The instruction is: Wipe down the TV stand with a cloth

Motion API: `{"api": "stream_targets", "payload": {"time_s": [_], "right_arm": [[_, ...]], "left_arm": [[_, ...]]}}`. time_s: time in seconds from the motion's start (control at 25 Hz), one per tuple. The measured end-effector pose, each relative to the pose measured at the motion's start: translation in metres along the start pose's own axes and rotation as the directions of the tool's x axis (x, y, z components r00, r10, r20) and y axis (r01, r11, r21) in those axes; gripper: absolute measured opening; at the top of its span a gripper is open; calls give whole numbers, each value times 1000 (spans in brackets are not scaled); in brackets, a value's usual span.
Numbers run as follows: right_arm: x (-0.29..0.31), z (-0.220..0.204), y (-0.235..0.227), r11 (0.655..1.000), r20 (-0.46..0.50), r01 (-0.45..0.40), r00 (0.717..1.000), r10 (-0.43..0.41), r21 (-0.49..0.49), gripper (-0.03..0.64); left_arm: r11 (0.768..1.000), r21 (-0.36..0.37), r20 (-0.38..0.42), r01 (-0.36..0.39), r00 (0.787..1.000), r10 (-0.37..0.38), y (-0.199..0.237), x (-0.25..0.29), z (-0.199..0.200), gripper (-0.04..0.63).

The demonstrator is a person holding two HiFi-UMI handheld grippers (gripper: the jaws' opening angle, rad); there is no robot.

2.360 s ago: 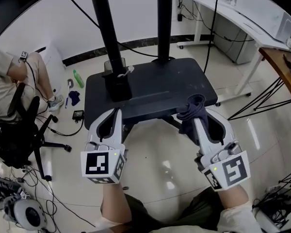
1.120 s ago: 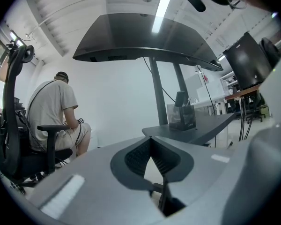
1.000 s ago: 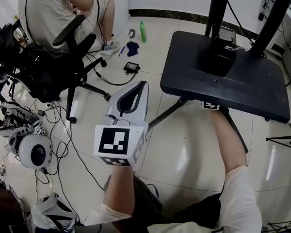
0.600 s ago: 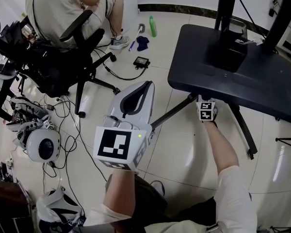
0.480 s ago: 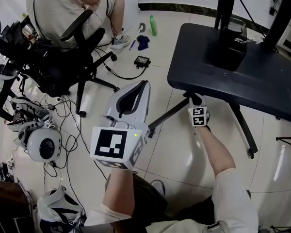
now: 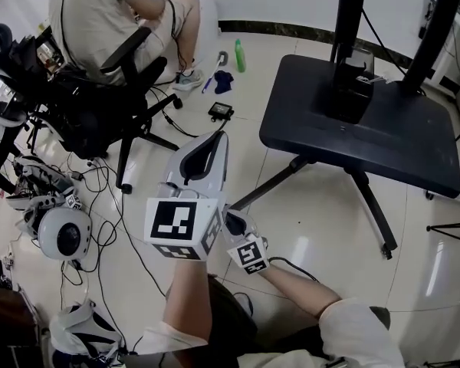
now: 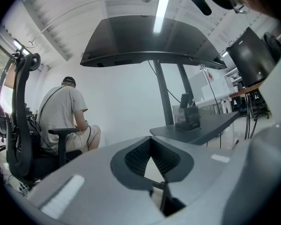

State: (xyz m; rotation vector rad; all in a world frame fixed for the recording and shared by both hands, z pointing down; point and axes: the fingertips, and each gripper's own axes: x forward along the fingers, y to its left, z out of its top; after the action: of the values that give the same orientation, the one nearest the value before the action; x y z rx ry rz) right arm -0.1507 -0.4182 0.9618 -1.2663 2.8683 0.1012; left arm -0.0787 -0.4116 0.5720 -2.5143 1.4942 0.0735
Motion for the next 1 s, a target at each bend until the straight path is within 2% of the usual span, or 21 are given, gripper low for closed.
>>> {"api": "stream_targets", "payload": {"time_s": [0.04, 0.08, 0.16, 0.2, 0.28, 0.32, 0.36, 0.44, 0.48, 0.56, 0.64, 0.76, 0.88, 0.92, 1.0], "right_arm": [[-18, 53, -11, 999, 58, 36, 998, -34, -34, 54], [-41, 107, -23, 997, 94, 75, 993, -73, -27, 54], [-96, 207, -39, 989, 100, 140, 985, -143, 36, 54], [-122, 249, -43, 986, 89, 165, 982, -167, 24, 54], [-169, 317, -45, 975, 90, 201, 977, -193, -97, 54], [-188, 353, -45, 960, 150, 222, 969, -197, -171, 54], [-207, 393, -49, 942, 260, 258, 945, -200, -214, 54], [-254, 462, -71, 913, 466, 372, 846, -259, -169, 54], [-280, 482, -87, 893, 517, 432, 797, -312, -128, 54], [-325, 492, -116, 845, 537, 529, 736, -414, -74, 54], [-355, 486, -137, 803, 517, 593, 706, -483, -59, 54], [-380, 473, -154, 754, 474, 653, 686, -553, -66, 54], [-383, 467, -163, 721, 436, 689, 671, -600, -67, 54], [-379, 466, -166, 713, 431, 698, 666, -609, -71, 54], [-376, 451, -173, 683, 425, 725, 648, -633, -90, 54]], "left_arm": [[1000, 1, 6, -6, 1000, 6, 2, -1, 2, 110], [1000, 2, 14, -11, 1000, 11, 3, -2, 5, 110], [1000, 4, 35, -15, 999, 14, 1, -4, 12, 110], [1000, 3, 48, -11, 999, 11, -1, -5, 17, 110], [1000, -1, 75, 4, 997, -4, -9, -6, 24, 110], [1000, -2, 85, 14, 996, -14, -15, -4, 27, 110], [1000, -3, 85, 27, 996, -26, -25, -2, 30, 110], [997, -3, 58, 72, 996, -72, -60, 6, 35, 110], [994, -6, 46, 106, 993, -106, -83, 12, 39, 110], [984, -24, 5, 177, 984, -177, -129, 20, 41, 110], [972, -45, -3, 233, 972, -233, -164, 28, 42, 110], [955, -73, 56, 287, 957, -284, -198, 43, 45, 110], [952, -74, 133, 296, 949, -285, -201, 56, 57, 110], [952, -58, 121, 302, 948, -293, -200, 58, 57, 110], [939, -23, 45, 344, 939, -342, -207, 55, 45, 110]]}}
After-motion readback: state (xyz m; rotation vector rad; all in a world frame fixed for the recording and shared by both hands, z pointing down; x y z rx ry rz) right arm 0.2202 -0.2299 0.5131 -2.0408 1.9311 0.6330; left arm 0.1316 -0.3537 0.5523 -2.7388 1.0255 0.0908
